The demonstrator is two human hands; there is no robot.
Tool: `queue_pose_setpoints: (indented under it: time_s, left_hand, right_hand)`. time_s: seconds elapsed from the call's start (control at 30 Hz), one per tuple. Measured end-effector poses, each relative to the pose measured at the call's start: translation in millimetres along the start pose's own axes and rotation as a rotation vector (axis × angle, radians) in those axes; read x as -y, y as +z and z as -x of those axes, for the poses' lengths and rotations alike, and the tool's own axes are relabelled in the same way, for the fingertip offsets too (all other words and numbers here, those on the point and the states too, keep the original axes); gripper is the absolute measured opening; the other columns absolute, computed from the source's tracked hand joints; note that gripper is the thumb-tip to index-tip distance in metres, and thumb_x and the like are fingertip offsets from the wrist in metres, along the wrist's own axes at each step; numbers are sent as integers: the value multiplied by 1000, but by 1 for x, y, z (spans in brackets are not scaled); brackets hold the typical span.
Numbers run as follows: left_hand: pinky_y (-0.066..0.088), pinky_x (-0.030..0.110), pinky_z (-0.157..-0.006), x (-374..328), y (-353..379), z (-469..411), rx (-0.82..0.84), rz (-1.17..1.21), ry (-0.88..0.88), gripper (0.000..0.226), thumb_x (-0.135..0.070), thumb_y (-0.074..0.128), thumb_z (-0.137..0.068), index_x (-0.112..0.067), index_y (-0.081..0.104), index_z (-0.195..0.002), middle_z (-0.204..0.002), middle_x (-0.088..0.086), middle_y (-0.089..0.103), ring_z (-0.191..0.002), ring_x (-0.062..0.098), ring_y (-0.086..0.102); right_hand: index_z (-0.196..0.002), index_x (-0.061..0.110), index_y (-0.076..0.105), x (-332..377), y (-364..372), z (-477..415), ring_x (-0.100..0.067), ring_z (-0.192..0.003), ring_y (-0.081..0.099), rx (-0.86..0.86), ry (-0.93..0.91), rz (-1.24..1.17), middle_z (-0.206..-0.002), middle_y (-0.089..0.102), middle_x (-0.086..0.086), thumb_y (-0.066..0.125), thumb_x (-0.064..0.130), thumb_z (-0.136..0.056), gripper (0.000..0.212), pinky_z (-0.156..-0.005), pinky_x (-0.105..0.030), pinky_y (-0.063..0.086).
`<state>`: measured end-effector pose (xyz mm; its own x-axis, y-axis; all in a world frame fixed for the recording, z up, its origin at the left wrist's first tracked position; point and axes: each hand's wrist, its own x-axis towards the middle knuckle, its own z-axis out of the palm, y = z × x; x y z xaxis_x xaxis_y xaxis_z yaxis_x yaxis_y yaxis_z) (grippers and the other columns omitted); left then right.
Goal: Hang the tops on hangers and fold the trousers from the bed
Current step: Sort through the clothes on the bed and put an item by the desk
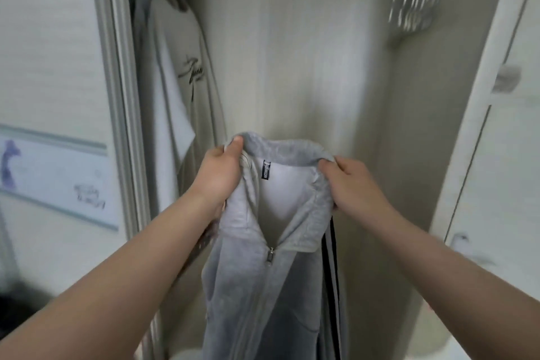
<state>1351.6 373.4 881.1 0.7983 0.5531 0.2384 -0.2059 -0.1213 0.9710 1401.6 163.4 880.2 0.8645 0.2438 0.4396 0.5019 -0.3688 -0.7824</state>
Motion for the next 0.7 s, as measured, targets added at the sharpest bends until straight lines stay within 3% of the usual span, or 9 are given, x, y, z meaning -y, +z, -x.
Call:
queue_pose_setpoints:
  time_s: [0.1,0.2,0.27,0.37,0.43,0.53,0.6,0.7]
  left_hand:
    - [54,40,-94,-45,2,-50,43,-19,104,40,-43,50,-103,-7,67,-93,-98,13,73,-98,29,70]
    - [54,42,-96,-88,10,-90,68,3,161,39,-41,49,-102,-7,67,-96,-103,15,73,-99,29,70]
    - [56,33,-81,-115,18,-113,73,15,199,35,-37,49,-101,-9,67,-92,-94,9,73,-89,23,68]
    - [47,26,-61,-151,34,-142,123,15,261,32,-28,46,-98,-6,68,-89,-82,7,69,-75,20,63]
    - [46,27,-61,-173,47,-158,134,21,282,32,-26,46,-97,-3,68,-94,-87,10,70,-75,21,64]
    - [49,33,-75,-205,66,-177,112,51,286,33,-26,47,-97,0,65,-110,-103,16,69,-92,30,66]
    - [49,35,-79,-225,78,-189,110,66,274,31,-22,46,-97,-1,63,-113,-108,17,67,-98,33,65]
    - [49,35,-77,-251,94,-206,140,51,294,23,-10,42,-98,-5,63,-106,-105,14,65,-90,28,62]
  right_hand:
    - [-67,13,50,40,-6,-51,-22,-62,52,-102,-46,69,-63,52,-6,47,28,-99,35,-67,-51,54]
    - [-61,13,48,73,-21,-99,-25,-56,55,-175,-70,142,-57,53,-4,47,28,-98,39,-57,-43,51]
    - [-58,13,49,92,-33,-127,-26,-46,58,-210,-73,205,-51,53,-2,46,27,-97,41,-47,-31,48]
    - [-68,6,53,114,-51,-164,-36,-51,67,-232,-60,333,-61,60,-14,42,27,-98,38,-49,-35,56]
    - [-78,0,56,127,-63,-186,-39,-54,68,-247,-42,370,-70,62,-21,41,26,-98,36,-51,-44,60]
    - [-78,-2,55,145,-78,-214,-35,-43,64,-278,-38,493,-65,60,-21,40,22,-97,34,-41,-34,53]
    - [-85,-1,57,158,-87,-230,-32,-53,67,-302,-53,644,-68,60,-15,42,18,-96,27,-51,-31,52]
    - [-93,9,60,176,-95,-246,-31,-85,66,-349,-81,968,-95,67,-10,52,12,-88,11,-68,-31,45]
